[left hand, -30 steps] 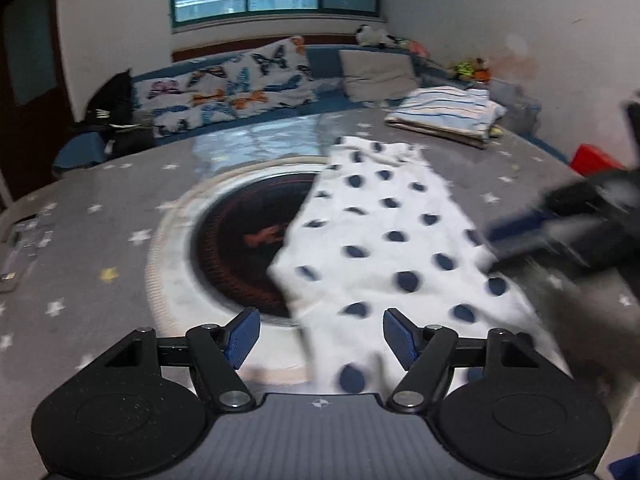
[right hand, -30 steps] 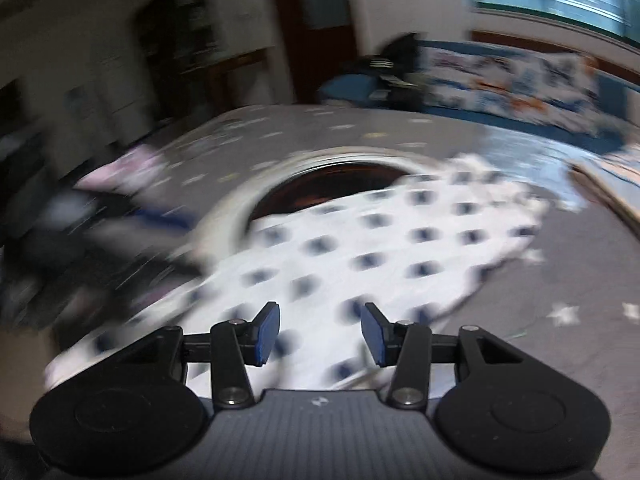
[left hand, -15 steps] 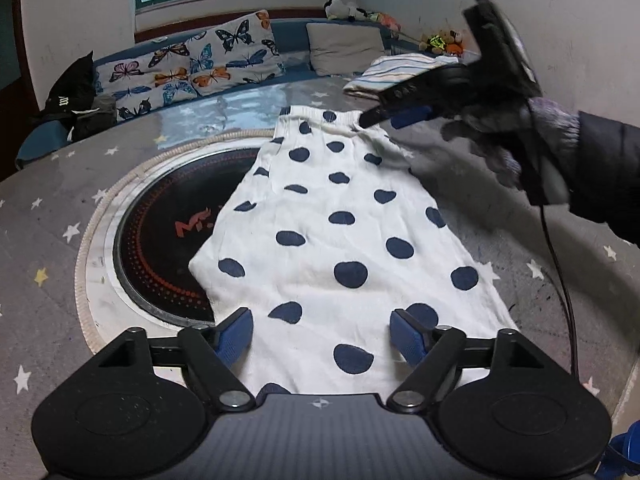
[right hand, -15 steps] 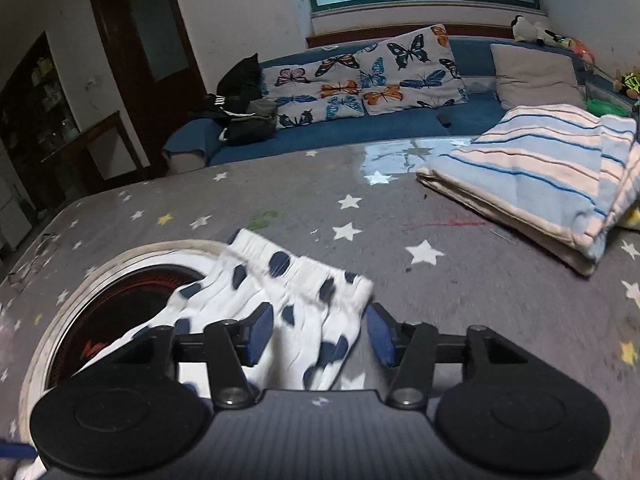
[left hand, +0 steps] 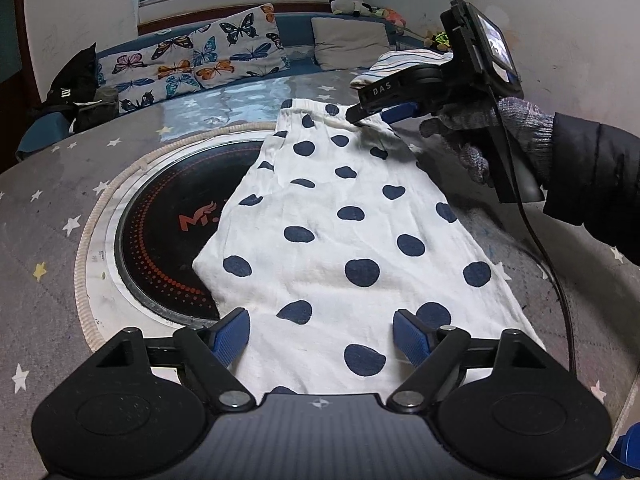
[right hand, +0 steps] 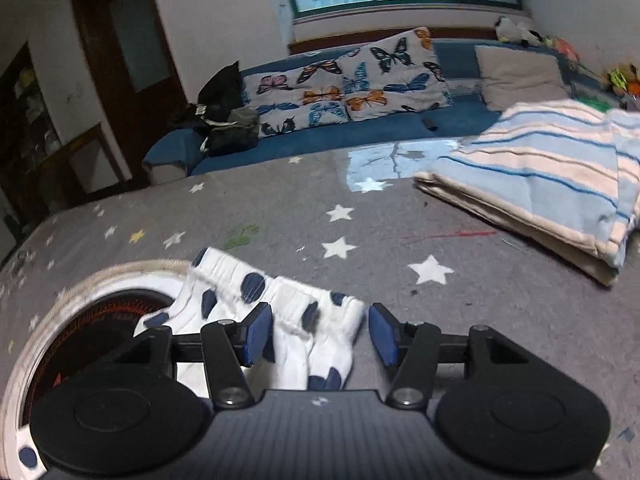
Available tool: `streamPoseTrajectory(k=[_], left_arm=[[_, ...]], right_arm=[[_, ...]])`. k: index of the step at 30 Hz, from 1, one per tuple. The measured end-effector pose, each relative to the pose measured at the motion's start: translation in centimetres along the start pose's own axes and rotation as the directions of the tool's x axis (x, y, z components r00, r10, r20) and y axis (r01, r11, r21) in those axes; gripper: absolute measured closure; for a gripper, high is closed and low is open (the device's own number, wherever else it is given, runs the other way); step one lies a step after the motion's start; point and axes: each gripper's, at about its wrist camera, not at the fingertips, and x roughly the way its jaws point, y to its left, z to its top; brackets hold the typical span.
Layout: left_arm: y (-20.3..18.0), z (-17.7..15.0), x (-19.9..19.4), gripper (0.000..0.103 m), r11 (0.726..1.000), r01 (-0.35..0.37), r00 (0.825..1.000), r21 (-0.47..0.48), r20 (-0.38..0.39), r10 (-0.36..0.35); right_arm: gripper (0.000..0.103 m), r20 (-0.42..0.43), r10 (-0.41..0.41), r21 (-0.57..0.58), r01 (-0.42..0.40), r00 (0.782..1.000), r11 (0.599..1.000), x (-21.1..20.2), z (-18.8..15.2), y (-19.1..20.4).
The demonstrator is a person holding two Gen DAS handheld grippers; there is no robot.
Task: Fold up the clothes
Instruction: 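Grasp the waistband end of the pants with the right gripper, then lift the waistband with the right gripper and fold it over toward the hem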
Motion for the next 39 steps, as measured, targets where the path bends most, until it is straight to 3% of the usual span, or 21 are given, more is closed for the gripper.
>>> streamPoseTrajectory(k=[7, 10, 11, 17, 21, 24, 28, 34, 39], left_arm=[[0.1, 0.2, 0.4, 0.019, 1.0, -0.003, 1.0, -0.002, -0.008, 0.003], [0.1, 0.3, 0.5, 0.019, 1.0, -0.003, 1.0, -0.008, -0.011, 0.003], [0.1, 0.3, 0.6, 0.019, 1.0, -0.004, 1.0, -0.009, -0.013, 0.004], [0.1, 0.3, 0.8, 0.018, 1.0, -0.007, 1.0, -0.012, -0.016, 0.006], [0.2, 0.2, 0.9, 0.018, 1.0, -0.008, 1.0, -0.012, -0.016, 0.008], [0.2, 0.2, 1.0, 0.018, 1.0, -0.009, 1.0, -0.014, -0.017, 0.009], [0.2, 0.3, 1.1, 0.017, 1.0, -0.009, 1.0, -0.014, -0.018, 0.009], [0.2, 0.2, 1.2, 0.016, 1.0, -0.012, 1.0, -0.018, -0.016, 0.011], [0.7, 0.1, 1.0, 0.016, 0.999, -0.018, 1.0, -0.032, -0.01, 0.018]], right_arm=[[0.046, 0.001, 0.009, -0.068, -0.009, 1.0, 0.998, 0.5, -0.1, 0.7], [0.057, 0.012, 0.011, -0.083, -0.01, 1.0, 0.996, 0.4, -0.3, 0.8], [0.066, 0.013, 0.014, -0.081, -0.013, 1.0, 0.997, 0.4, -0.3, 0.7], [0.083, 0.029, 0.024, -0.065, -0.022, 0.999, 0.998, -0.1, -0.2, 0.2], [0.083, 0.026, 0.034, -0.066, -0.032, 0.999, 0.997, -0.1, -0.2, 0.1], [0.069, 0.011, 0.043, -0.057, -0.043, 0.999, 0.997, 0.0, -0.2, -0.2], [0.069, 0.011, 0.05, -0.043, -0.049, 0.999, 0.998, 0.1, -0.4, -0.4], [0.087, 0.024, 0.064, -0.019, -0.064, 0.998, 0.998, -0.3, -0.5, -0.6], [0.089, 0.056, 0.1, -0.027, -0.098, 0.993, 0.995, -2.1, -0.4, -0.2]])
